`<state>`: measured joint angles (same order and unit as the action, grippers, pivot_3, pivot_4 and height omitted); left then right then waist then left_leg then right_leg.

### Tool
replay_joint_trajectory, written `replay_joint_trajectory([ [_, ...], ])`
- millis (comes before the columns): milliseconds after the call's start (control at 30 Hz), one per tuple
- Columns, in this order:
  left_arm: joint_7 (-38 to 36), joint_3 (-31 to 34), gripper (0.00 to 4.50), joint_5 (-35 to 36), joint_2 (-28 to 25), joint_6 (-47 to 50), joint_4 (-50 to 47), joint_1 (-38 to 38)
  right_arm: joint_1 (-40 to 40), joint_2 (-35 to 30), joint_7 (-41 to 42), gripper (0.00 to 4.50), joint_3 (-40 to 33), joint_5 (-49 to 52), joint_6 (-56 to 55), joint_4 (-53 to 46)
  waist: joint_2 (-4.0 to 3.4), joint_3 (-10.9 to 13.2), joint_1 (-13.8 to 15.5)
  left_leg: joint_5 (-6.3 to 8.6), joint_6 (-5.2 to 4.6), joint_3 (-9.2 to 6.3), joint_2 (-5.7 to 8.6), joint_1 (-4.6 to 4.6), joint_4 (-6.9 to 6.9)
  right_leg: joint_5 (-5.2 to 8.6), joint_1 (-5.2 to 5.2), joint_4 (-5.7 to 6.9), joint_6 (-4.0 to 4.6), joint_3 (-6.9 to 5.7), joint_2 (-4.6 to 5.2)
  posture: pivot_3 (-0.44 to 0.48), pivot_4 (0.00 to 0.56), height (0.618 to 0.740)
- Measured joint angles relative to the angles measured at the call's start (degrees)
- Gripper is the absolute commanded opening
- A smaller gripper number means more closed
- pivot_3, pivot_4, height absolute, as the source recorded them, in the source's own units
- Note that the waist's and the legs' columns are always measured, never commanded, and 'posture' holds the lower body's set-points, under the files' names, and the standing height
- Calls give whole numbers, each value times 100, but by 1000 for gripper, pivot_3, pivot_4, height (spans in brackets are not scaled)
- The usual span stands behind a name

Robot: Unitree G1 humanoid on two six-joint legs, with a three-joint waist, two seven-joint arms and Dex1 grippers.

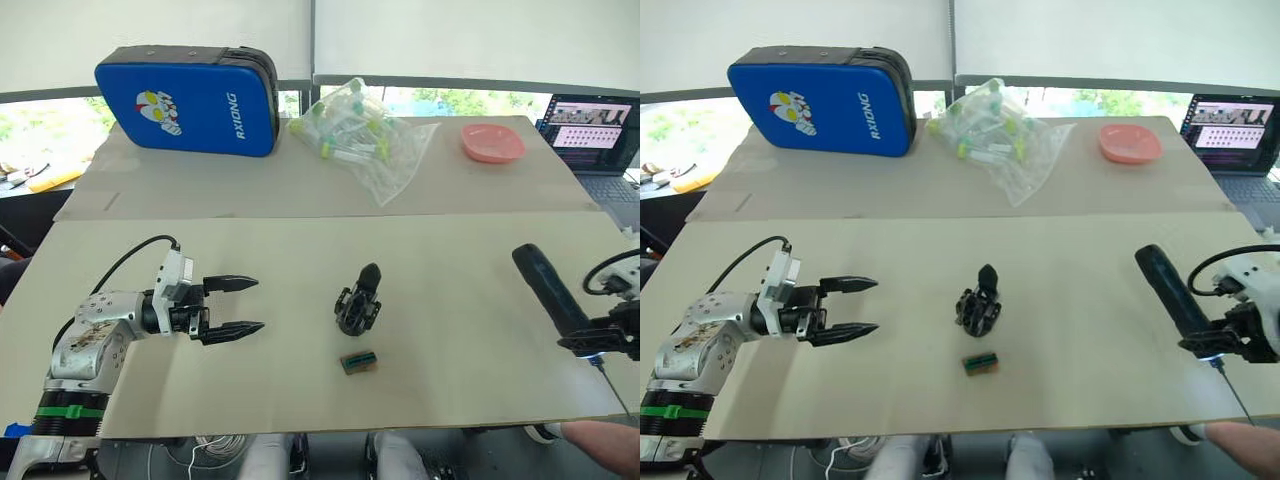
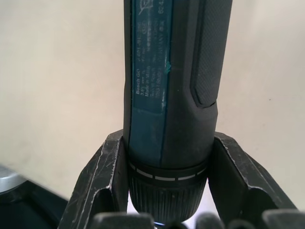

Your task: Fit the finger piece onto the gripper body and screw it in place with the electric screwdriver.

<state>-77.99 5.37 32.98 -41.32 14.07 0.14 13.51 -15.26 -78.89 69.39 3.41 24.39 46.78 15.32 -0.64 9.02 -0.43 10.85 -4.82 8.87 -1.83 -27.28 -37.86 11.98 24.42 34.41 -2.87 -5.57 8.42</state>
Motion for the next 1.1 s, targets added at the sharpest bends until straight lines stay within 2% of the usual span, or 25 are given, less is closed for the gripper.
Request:
replay_joint_trajectory([
  [133,87,34,4434,0,-1,20,-96,-184,-572,185,322,1907,555,-467,-3,304,-6,4,-15,-6,12,5,0,1,-1,4,25,33,2,-2,1,0,150,740],
  [267,99,43,4434,-11,-26,94,-164,-297,-931,338,516,1907,796,-782,12,470,-6,4,26,-4,10,8,2,0,-6,7,50,51,12,2,6,0,150,740],
  [333,107,42,4500,-35,-42,87,-165,-300,-1073,441,556,2962,880,-886,18,540,-6,4,35,-5,12,9,1,0,-7,8,52,55,21,2,6,0,150,740],
  [467,153,41,4500,-146,-41,20,-159,-294,-1200,506,589,4351,879,-1006,19,646,-6,3,60,-12,21,11,1,0,-7,3,54,58,12,2,5,0,150,740],
  [500,191,42,4500,-170,-41,-8,-157,-276,-1205,502,609,4460,853,-1026,16,666,-6,3,68,-12,22,12,1,0,-7,3,54,58,11,2,5,0,150,740],
  [667,395,45,4500,-262,-49,10,-114,-225,-1001,175,772,4460,509,-1013,-54,633,-6,3,105,-13,20,21,1,1,-8,2,54,62,10,4,5,0,150,740],
  [767,559,126,4500,-385,-123,-16,21,-266,-566,-188,825,4460,-235,-926,-410,422,-6,2,108,-13,20,25,-1,3,-9,1,55,65,10,3,4,0,150,740],
  [867,769,269,4500,-643,-249,-257,129,-396,126,-206,1022,4460,-1556,-713,-1117,18,-3,1,104,-13,20,27,-4,10,-8,1,50,67,10,2,0,0,150,740],
  [967,801,362,4500,-869,-480,-418,309,-628,592,391,1176,4460,-2814,-454,-2009,-576,12,-5,93,-12,20,33,-11,28,-8,1,8,68,9,-7,-2,0,150,740],
  [1000,801,371,4500,-888,-503,-426,316,-658,645,476,1193,4460,-2935,-411,-2083,-665,13,-4,97,-11,19,33,-11,31,-8,1,7,67,9,-8,-2,0,150,740],
  [1100,886,516,4500,-1091,-568,-773,501,-828,1126,1468,1289,4460,-3541,-13,-2869,-1707,35,-12,129,18,-23,22,-14,55,-7,3,3,60,10,-16,3,0,150,740],
])
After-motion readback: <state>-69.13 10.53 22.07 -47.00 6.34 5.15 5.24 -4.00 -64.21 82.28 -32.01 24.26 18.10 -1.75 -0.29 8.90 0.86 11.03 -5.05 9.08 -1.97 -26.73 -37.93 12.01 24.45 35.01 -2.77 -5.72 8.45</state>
